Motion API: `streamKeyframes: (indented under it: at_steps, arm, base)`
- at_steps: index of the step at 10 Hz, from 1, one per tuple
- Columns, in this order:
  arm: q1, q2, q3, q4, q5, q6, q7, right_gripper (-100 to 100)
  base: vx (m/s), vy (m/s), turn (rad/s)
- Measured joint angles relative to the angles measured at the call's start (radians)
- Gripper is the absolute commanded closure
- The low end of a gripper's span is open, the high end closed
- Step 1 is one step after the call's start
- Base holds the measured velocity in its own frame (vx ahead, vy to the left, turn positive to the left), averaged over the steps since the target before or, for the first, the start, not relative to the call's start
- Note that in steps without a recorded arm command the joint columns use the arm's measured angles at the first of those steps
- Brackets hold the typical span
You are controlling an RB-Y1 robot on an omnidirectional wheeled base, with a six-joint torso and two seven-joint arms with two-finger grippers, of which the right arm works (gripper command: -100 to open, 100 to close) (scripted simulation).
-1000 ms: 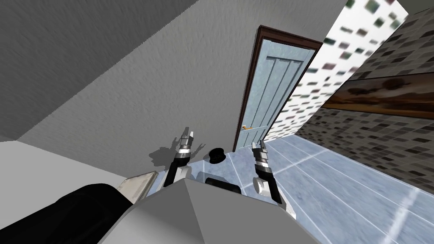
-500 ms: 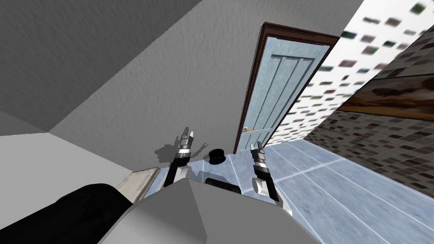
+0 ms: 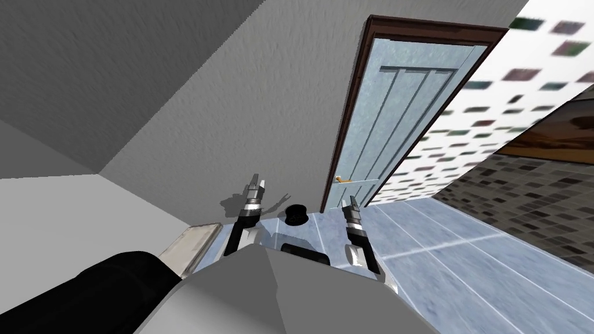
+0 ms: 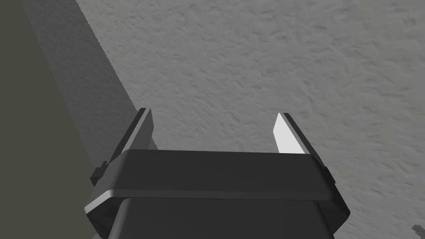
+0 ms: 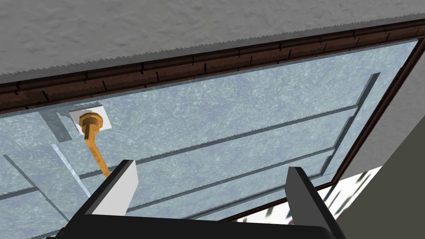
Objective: Pull the door open
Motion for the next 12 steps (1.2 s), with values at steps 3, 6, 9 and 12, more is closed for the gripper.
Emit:
streamKeyframes:
  at_steps: [3, 6, 9, 12]
  arm:
    - [-0.024, -0.014, 0.012, 0.082, -0.016, -0.019, 0.000, -100]
    - [-0.046, -0.026, 0.023, 0.151, -0.033, -0.028, 0.001, -100]
    - [-0.064, -0.039, 0.034, 0.211, -0.049, -0.033, 0.004, -100]
    - [-0.087, -0.050, 0.044, 0.281, -0.064, -0.044, 0.005, -100]
  base:
    - [0.057, -0.114, 0.130]
    - [0.050, -0.114, 0.123]
    - [0.042, -0.124, 0.136]
    - [0.029, -0.104, 0.128]
